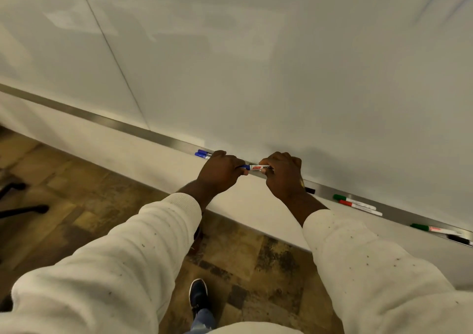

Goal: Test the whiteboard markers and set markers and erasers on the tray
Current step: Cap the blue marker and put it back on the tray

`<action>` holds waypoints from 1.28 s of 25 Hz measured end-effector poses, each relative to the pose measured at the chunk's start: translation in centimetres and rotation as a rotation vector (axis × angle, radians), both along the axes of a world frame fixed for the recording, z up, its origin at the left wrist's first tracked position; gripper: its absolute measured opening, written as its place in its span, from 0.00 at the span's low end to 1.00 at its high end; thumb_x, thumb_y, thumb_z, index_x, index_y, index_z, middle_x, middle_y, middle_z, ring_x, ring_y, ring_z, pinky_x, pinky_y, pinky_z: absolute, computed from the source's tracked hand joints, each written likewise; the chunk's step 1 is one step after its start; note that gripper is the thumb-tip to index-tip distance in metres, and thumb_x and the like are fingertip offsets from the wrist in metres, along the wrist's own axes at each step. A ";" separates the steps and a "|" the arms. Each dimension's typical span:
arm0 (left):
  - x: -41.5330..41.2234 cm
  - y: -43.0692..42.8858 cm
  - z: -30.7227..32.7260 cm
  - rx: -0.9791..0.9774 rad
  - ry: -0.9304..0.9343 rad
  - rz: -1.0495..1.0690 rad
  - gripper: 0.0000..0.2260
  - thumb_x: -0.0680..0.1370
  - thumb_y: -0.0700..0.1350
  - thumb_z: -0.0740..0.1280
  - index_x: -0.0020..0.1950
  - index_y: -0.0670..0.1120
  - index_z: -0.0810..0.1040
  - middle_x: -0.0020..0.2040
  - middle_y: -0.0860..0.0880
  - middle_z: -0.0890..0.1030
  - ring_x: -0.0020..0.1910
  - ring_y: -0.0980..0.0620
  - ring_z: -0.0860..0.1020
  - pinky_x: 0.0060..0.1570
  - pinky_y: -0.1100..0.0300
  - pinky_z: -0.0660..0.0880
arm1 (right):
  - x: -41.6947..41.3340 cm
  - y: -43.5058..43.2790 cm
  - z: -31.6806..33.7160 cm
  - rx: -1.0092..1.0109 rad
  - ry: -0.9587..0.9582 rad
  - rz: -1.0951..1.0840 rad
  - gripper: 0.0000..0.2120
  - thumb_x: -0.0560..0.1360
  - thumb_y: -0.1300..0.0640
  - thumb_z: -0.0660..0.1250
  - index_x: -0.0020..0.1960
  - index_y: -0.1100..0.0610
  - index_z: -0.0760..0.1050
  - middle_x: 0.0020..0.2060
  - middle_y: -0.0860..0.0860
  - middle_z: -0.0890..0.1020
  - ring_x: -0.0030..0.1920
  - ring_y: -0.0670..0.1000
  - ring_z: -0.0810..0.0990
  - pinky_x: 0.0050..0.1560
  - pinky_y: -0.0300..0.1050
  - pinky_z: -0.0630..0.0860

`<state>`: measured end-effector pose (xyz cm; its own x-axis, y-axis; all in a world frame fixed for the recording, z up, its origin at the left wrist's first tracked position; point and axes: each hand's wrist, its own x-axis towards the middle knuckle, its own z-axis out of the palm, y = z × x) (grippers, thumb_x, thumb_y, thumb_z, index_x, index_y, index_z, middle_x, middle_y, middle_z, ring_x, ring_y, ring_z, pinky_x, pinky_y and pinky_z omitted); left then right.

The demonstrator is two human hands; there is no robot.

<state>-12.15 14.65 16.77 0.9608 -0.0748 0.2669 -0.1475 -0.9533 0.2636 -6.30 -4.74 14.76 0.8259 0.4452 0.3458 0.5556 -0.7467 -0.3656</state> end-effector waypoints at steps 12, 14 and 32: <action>-3.2 20.2 -10.0 0.001 0.209 0.132 0.12 0.80 0.56 0.63 0.57 0.54 0.81 0.59 0.55 0.81 0.66 0.52 0.73 0.72 0.46 0.55 | -1.5 19.5 -9.0 -0.102 0.111 0.086 0.12 0.75 0.52 0.71 0.57 0.51 0.82 0.58 0.49 0.80 0.61 0.53 0.75 0.63 0.51 0.64; -4.2 23.2 -11.6 0.026 0.234 0.169 0.13 0.79 0.56 0.63 0.58 0.53 0.81 0.59 0.54 0.81 0.65 0.50 0.73 0.72 0.45 0.56 | -1.7 22.7 -10.7 -0.143 0.181 0.128 0.14 0.76 0.48 0.69 0.60 0.50 0.81 0.56 0.49 0.80 0.59 0.52 0.76 0.62 0.49 0.65; -6.2 34.5 -15.7 -0.023 0.482 0.324 0.37 0.76 0.71 0.52 0.78 0.50 0.58 0.79 0.51 0.57 0.78 0.52 0.50 0.76 0.41 0.44 | -1.5 36.0 -15.8 -0.325 0.384 0.297 0.34 0.78 0.37 0.59 0.78 0.50 0.55 0.79 0.50 0.55 0.78 0.52 0.52 0.76 0.62 0.48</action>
<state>-18.34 49.12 1.02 0.9471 0.2442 -0.2082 0.2929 -0.9228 0.2502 -7.82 31.23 -1.06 0.6886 0.7102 -0.1465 0.6316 -0.6866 -0.3600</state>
